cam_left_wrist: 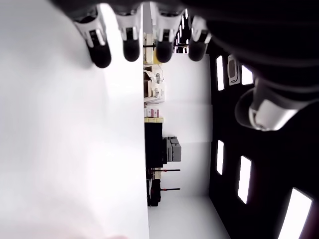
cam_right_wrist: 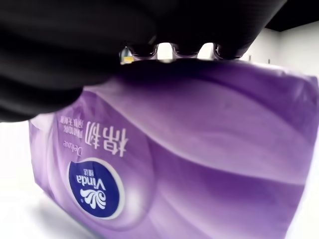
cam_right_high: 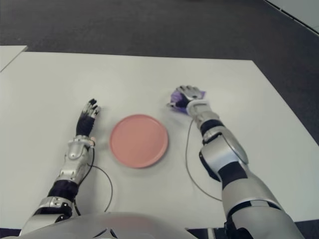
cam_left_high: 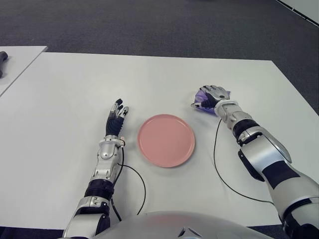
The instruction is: Put the tissue paper into the plate.
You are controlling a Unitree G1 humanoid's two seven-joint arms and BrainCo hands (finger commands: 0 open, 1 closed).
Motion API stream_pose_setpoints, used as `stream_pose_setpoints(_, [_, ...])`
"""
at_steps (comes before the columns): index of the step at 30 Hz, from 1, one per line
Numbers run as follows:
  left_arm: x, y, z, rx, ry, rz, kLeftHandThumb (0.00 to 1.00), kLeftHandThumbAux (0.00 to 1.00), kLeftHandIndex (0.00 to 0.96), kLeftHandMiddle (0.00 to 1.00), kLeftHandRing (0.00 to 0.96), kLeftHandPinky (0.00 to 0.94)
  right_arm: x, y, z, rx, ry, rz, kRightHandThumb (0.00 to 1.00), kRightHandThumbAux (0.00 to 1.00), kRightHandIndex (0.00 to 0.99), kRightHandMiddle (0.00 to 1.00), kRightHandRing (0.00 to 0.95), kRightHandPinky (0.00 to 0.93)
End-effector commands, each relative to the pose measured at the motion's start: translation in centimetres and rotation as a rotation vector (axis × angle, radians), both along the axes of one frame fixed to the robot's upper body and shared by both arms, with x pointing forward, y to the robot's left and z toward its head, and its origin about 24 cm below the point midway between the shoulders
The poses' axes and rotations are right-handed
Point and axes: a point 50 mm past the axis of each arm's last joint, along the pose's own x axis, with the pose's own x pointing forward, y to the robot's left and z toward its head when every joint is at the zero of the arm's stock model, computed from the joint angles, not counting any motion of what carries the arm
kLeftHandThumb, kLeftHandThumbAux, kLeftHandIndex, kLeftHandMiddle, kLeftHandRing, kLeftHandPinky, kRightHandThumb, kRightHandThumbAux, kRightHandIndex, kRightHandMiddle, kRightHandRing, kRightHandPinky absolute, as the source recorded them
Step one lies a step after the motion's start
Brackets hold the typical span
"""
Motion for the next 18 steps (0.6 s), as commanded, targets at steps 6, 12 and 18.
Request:
stream_pose_setpoints(6, [-0.8,0.6,-1.3,0.005,0.056,0.005,0.000,0.448,0.000,0.000,0.000,0.000,-2.1,-1.5,-3.5,-0.027,0.162,-0.060,0.343,0.226,0.000,0.000,0.000,0.000])
stream_pose_setpoints(12, [-0.9,0.7,-1.3,0.004,0.061,0.009,0.000,0.434,0.000,0.000,0.000,0.000,-2.4,-1.6,-4.0,-0.018,0.188,-0.072,0.354,0.220,0.000,0.000,0.000,0.000])
stream_pose_setpoints(18, [-0.9,0.8,-1.4,0.002,0.073,0.013,0.000,0.428,0.000,0.000,0.000,0.000,-2.7,-1.6,-4.3,0.015,0.193,-0.086,0.344,0.219,0.000,0.000,0.000,0.000])
